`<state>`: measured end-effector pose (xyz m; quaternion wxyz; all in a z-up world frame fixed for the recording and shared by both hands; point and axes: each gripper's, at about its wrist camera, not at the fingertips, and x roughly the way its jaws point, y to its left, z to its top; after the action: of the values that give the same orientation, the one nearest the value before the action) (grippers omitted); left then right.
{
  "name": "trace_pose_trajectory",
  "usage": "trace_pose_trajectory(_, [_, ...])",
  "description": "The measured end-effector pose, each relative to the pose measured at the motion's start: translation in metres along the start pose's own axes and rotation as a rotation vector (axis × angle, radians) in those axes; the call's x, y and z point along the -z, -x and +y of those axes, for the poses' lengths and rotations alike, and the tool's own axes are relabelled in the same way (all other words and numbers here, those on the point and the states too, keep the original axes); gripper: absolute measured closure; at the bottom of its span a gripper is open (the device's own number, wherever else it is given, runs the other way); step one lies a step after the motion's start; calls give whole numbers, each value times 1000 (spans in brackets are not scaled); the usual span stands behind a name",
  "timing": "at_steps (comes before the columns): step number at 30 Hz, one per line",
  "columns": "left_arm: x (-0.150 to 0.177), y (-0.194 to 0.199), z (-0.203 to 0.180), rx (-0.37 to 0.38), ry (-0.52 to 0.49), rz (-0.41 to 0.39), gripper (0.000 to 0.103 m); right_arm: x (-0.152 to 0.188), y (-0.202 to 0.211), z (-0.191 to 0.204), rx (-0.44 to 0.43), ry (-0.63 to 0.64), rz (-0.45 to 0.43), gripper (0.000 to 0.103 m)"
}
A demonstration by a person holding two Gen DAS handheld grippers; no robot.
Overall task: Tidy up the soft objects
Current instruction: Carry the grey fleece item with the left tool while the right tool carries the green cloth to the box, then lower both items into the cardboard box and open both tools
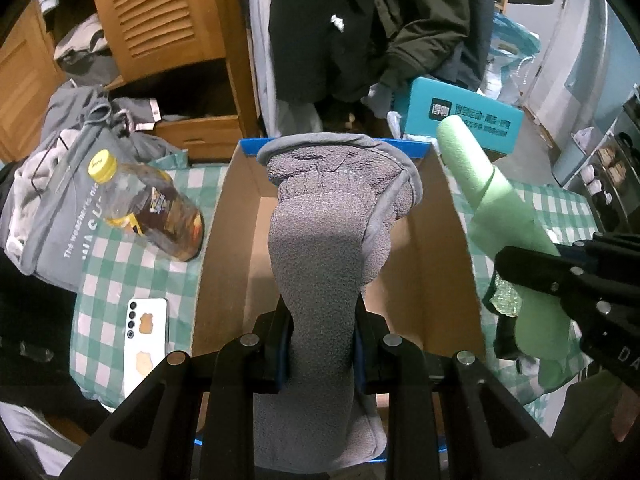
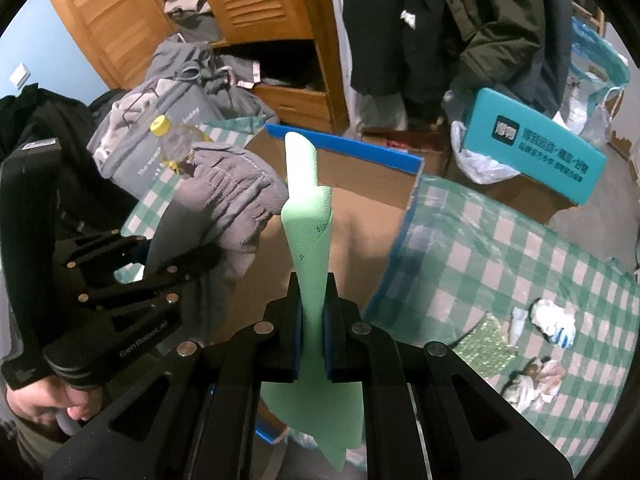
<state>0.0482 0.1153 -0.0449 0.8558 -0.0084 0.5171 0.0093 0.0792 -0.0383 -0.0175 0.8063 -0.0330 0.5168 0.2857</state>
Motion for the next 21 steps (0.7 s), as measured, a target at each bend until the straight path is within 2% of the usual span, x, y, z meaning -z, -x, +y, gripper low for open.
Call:
trace_pose_trajectory(9, [-3,-13,16,-5,36,24,78,-12,-28,12,0,0,43,95])
trace_pose_trajectory(15, [-2,-17,21,-24,45,35,70,-16,-36,20,-8,14,48,95])
trace_pose_trajectory(16, [-2,-17,22,-29,45,34,66,-17,-37,21,-6,15,47,95])
trace_pose_trajectory(18, [-2,-14,24,-29,49,29,63,-17,-37,22,0,18,48,89])
trace_pose_trajectory(19, [-2,-12,24,-32,50,24,61,-17,-37,21,2,17,48,79])
trace_pose_trajectory(20, [-3,-10,25,-35,49,19,59,-17,-37,21,3,15,45,73])
trace_pose_trajectory(21, [-3,-9,25,-36,47,16,54,-17,-36,19,5,9,42,72])
